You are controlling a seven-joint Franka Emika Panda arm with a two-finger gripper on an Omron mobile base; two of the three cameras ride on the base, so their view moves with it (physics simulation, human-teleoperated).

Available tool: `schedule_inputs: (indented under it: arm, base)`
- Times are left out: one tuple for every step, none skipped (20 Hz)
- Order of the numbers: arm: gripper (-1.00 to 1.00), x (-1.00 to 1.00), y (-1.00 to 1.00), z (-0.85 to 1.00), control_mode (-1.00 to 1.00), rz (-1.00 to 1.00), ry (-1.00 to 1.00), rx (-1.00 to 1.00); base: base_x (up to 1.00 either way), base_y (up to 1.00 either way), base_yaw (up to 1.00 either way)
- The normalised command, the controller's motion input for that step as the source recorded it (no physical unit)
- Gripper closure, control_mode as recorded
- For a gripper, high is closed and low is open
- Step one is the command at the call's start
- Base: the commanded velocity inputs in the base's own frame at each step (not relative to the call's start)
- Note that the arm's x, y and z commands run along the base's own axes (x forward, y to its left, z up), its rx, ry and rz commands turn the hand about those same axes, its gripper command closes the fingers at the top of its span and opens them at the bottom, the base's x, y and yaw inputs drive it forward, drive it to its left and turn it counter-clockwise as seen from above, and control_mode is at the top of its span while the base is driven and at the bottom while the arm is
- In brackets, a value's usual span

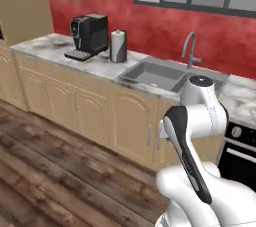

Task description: Place one of the steaks on the plate and the other in the bowl. Then place the bowl in the fridge.

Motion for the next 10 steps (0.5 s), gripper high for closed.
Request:
schedule_inputs:
  arm:
    - [-1.00,0.00,0.00,0.00,1.00,0.00,0.00,0.00]
    - [-1.00,0.00,0.00,0.00,1.00,0.00,0.00,0.00]
    - [-1.00,0.00,0.00,0.00,1.00,0.00,0.00,0.00]
    - [-1.00,0.00,0.00,0.00,1.00,0.00,0.00,0.00]
    - [-1.00,0.00,0.00,0.00,1.00,0.00,0.00,0.00]
    - [-1.00,0.00,0.00,0.00,1.00,0.00,0.00,0.00]
    - [-1.00,0.00,0.00,0.00,1.00,0.00,0.00,0.00]
    - [-1.00,0.00,0.00,0.00,1.00,0.00,0.00,0.00]
    - [-1.00,0.00,0.00,0.00,1.00,0.00,0.00,0.00]
    - [-1.00,0.00,0.00,0.00,1.00,0.00,0.00,0.00]
  base:
    - [-0.42,0.01,-0.84]
    - [-0.34,0.08,-0.83]
    - [-0.26,0.09,-0.84]
    - [-0.22,0.07,-0.86]
    - [-0.24,0.00,-0.89]
    - [-0.29,0.00,-0.90]
    - [-0.31,0.00,-0.89]
    - [-0.35,0.00,-0.87]
    - [-0.38,0.01,-0.85]
    - [-0.40,0.04,-0.84]
